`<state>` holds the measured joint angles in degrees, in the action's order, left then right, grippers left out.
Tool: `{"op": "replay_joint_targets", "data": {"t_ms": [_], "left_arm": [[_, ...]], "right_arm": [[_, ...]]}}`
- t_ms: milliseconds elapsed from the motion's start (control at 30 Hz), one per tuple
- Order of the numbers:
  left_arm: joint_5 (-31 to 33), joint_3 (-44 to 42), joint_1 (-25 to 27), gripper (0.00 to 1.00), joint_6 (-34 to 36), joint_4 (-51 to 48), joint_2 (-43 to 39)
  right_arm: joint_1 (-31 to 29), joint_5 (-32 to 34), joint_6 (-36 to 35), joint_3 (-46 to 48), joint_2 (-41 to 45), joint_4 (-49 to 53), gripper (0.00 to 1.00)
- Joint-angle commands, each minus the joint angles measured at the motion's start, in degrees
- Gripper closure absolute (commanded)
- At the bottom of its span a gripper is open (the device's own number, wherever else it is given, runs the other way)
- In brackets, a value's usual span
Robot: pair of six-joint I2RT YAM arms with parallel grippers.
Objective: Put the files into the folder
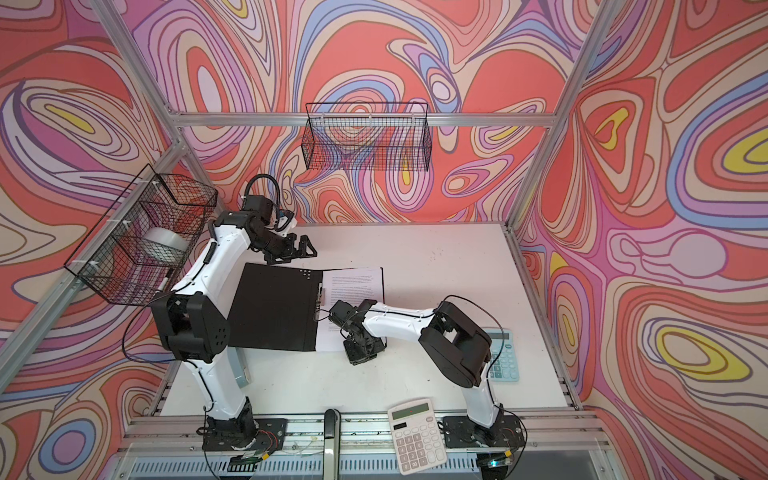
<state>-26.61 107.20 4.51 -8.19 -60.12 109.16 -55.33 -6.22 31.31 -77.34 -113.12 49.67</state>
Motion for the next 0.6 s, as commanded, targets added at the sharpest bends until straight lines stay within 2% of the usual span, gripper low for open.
{"op": "replay_joint_targets", "data": {"t_ms": [0,567], "left_arm": [[-0.33,-0.95,-0.03,0.0,-0.43,0.09,-1.56],[-0.44,-1.97,-0.03,0.0,-0.78,0.79,-1.89]], "right_arm": [[-0.39,2.37,-1.36,-1.42,-2.25,0.08,0.92],[-0.44,3.67,-2.2,-5.34,-4.72,-0.01,0.92]]}}
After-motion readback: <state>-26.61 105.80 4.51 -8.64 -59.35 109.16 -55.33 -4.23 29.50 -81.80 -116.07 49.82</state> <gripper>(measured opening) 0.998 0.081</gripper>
